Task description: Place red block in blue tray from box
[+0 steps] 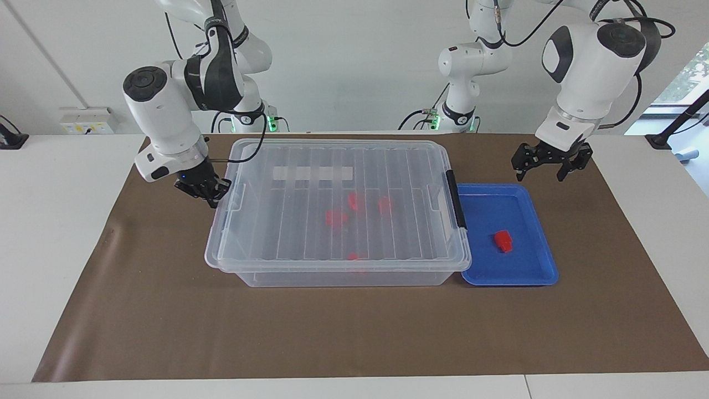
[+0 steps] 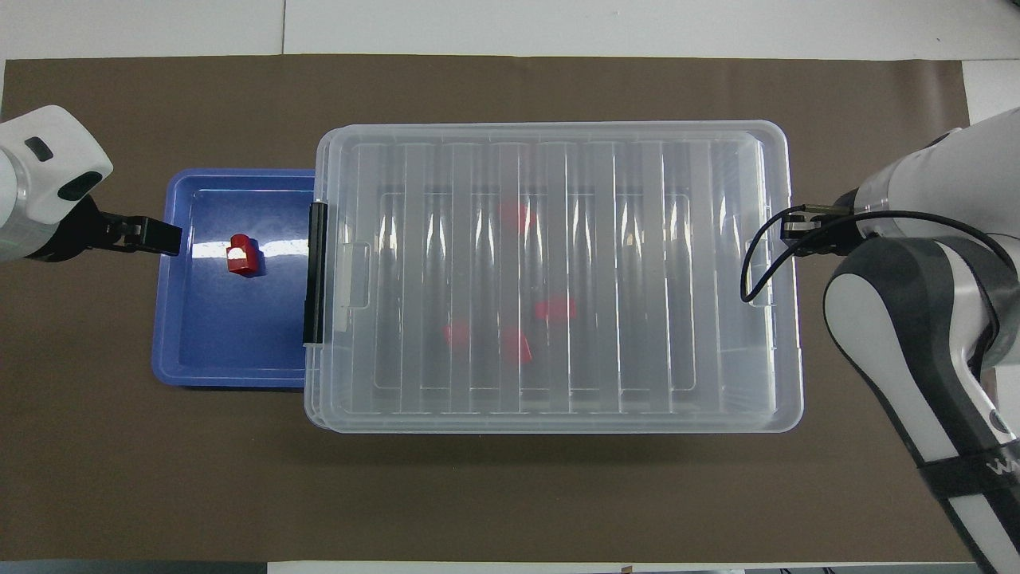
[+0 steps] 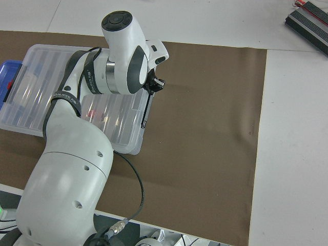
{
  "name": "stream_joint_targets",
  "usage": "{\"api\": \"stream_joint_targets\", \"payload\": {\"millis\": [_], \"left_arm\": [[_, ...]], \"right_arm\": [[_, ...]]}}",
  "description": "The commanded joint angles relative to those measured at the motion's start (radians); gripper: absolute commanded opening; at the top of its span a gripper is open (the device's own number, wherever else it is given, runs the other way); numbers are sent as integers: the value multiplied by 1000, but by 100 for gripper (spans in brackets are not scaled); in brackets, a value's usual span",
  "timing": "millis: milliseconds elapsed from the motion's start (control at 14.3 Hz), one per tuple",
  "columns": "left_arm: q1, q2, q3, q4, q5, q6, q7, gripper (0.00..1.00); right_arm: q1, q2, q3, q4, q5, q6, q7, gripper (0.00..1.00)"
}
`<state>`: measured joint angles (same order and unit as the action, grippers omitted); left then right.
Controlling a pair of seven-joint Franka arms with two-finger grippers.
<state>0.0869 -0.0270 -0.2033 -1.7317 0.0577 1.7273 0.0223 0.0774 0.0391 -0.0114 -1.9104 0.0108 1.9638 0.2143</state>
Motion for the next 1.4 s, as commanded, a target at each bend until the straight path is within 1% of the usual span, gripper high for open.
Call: {"api": "stream_joint_targets", "payload": {"millis": [0, 70, 210, 349, 489, 629, 769, 838, 978, 1118, 1188, 1328], "left_arm": [[1, 12, 8, 78, -16, -86, 5, 100], [-2, 13, 13, 102, -18, -118, 8, 100], [-45, 13, 62, 132, -39, -153, 8, 100], [-90, 13, 131, 162, -70, -185, 8, 100], [-105, 15, 140, 190, -73, -218, 10, 100], [-153, 18, 206, 207, -75, -250, 11, 100], [-156, 16, 216, 208, -73, -253, 15, 100], [-156, 15, 214, 207, -73, -253, 15, 100], [-154, 12, 208, 205, -73, -256, 15, 100], [-154, -8, 211, 187, -75, -255, 13, 100], [-156, -25, 211, 160, -75, -244, 11, 100], [-156, -31, 209, 149, -75, -233, 10, 100]], "right_arm": [[-4, -18, 10, -21, 14, 20, 25, 0], [-4, -16, 10, -19, 14, 18, 25, 0], [-10, -4, 10, 29, 14, -17, 16, 0], [-25, 7, 8, 137, 14, -148, 11, 0], [-27, -2, 1, 217, 12, -254, 13, 0], [-53, -8, -6, 270, 12, -342, 13, 0], [-82, -24, -2, 312, 12, -423, 11, 0], [-85, -33, -5, 315, 12, -456, 11, 12], [-111, -47, -6, 300, 12, -467, -34, 100], [-148, -48, -6, 297, 3, -447, -128, 100], [-180, -48, -2, 294, 1, -441, -168, 100], [-193, -47, -5, 295, -5, -445, -202, 100]]}}
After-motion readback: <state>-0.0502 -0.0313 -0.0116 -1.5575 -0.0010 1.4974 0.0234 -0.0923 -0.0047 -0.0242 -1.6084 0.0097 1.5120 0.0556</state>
